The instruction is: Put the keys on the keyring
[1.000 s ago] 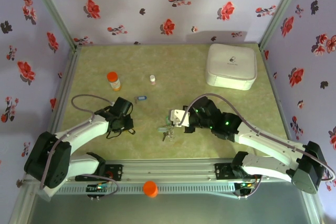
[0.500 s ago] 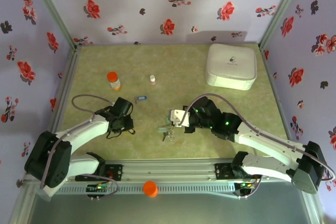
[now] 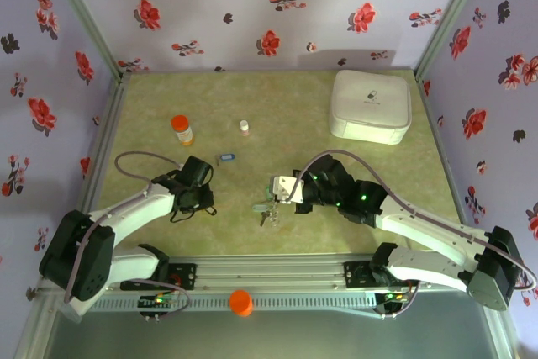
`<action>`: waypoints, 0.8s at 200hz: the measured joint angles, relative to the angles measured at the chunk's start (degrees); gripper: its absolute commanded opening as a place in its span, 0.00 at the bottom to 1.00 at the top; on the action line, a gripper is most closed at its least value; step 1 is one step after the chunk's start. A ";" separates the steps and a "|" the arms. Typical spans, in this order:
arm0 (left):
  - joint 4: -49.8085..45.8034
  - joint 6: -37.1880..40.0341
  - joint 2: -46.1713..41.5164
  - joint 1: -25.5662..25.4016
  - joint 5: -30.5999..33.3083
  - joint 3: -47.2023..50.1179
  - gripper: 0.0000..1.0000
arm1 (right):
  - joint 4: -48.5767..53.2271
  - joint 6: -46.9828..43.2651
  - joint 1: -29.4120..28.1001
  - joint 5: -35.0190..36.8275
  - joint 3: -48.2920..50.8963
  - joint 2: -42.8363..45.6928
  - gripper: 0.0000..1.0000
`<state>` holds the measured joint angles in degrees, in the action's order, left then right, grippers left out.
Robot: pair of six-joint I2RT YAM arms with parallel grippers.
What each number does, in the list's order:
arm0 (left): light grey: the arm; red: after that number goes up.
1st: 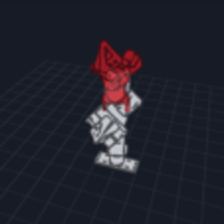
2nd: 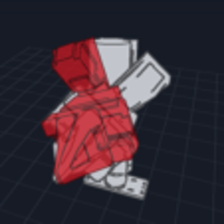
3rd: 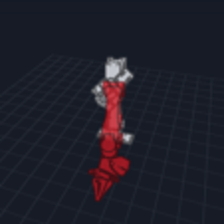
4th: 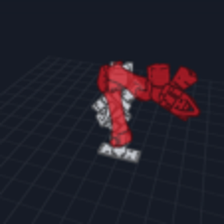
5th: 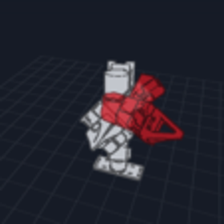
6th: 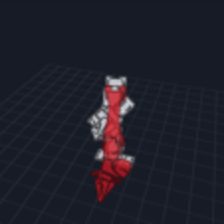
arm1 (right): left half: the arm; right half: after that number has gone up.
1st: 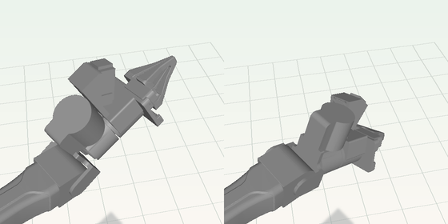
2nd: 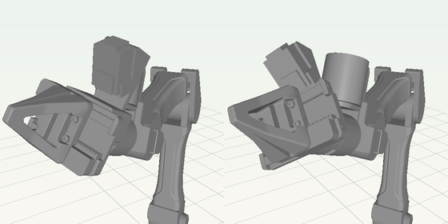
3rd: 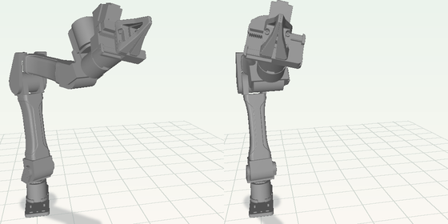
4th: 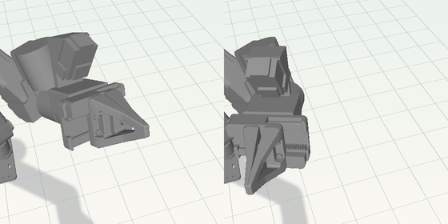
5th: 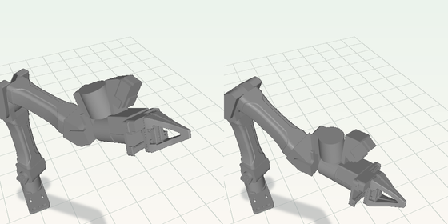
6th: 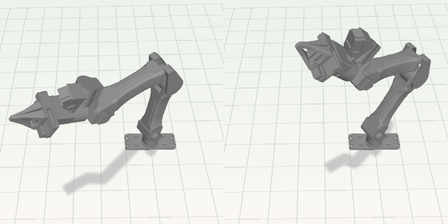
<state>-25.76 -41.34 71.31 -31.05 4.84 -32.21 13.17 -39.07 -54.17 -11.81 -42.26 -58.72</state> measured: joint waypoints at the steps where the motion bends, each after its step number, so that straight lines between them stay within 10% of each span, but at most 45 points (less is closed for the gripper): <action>1: 0.00 0.00 0.00 0.00 0.00 0.00 0.16 | 0.02 0.00 0.00 0.00 0.00 0.00 0.00; 160: 0.04 0.15 0.61 0.00 0.02 0.46 0.13 | 0.04 0.00 -0.02 0.00 0.00 0.00 0.00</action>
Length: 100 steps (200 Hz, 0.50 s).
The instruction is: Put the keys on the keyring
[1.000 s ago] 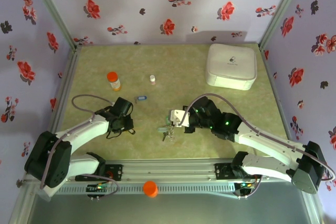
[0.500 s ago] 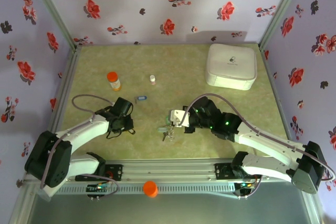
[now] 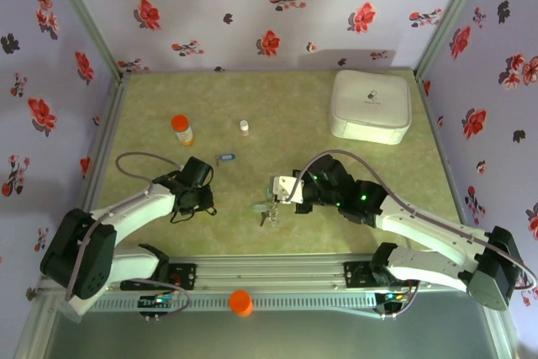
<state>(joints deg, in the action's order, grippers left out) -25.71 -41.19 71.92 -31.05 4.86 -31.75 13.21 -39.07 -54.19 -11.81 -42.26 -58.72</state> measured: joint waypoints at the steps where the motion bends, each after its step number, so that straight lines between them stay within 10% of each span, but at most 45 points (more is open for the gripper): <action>1: -0.02 0.04 0.00 0.00 0.00 0.00 0.13 | 0.00 0.00 0.00 0.00 0.00 0.00 0.00; 100: -0.04 0.11 -0.48 0.00 0.02 0.00 0.10 | 0.07 0.02 -0.20 -0.39 0.00 0.00 0.00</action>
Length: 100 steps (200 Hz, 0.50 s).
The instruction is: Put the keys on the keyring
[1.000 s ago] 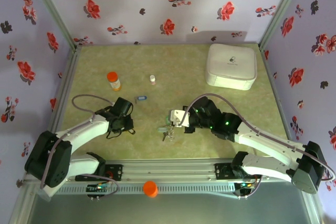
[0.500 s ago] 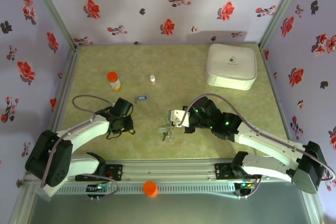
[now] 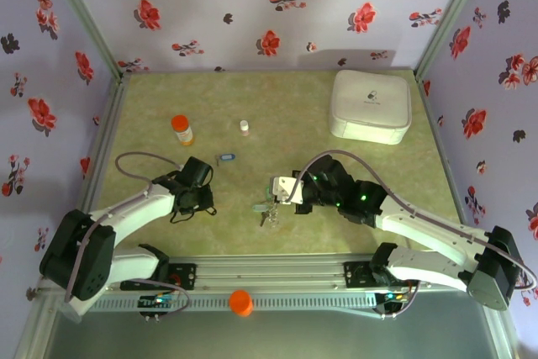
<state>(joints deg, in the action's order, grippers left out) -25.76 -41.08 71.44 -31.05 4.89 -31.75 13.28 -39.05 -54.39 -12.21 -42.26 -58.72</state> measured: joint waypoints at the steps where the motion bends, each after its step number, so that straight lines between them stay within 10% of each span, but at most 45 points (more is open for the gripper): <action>1: 0.00 0.00 0.00 0.00 0.00 0.00 0.10 | 0.00 0.00 0.00 0.00 0.00 0.00 0.00; 100: -2.34 1.42 -5.95 -0.02 0.42 -0.11 0.00 | 0.13 0.66 0.00 -0.24 0.00 0.00 0.00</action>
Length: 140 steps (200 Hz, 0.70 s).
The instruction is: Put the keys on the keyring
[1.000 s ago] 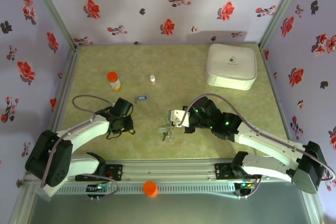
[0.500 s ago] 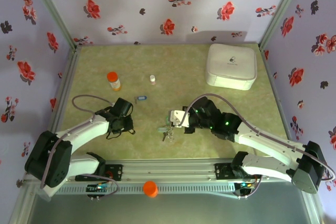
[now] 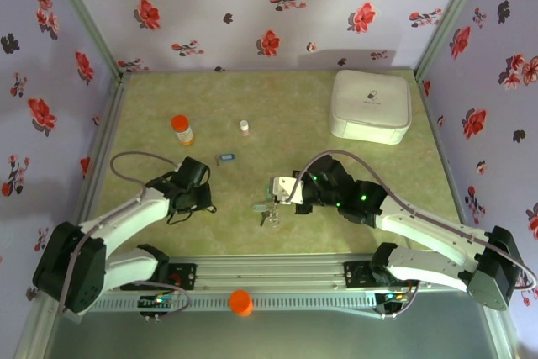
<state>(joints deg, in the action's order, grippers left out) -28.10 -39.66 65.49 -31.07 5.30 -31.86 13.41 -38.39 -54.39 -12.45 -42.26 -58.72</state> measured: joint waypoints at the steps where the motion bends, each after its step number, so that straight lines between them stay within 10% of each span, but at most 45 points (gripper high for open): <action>1: -0.02 0.04 -0.13 0.00 0.00 -0.02 0.00 | 0.00 0.00 0.00 0.00 0.00 0.00 0.00; 140: 21.79 35.69 -28.24 -6.78 -20.96 3.80 0.00 | -6.29 7.10 1.53 -4.02 2.97 0.13 0.00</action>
<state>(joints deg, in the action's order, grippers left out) -6.31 -3.97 37.26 -37.85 -15.66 -28.05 7.11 -31.29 -52.86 -16.47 -39.29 -58.59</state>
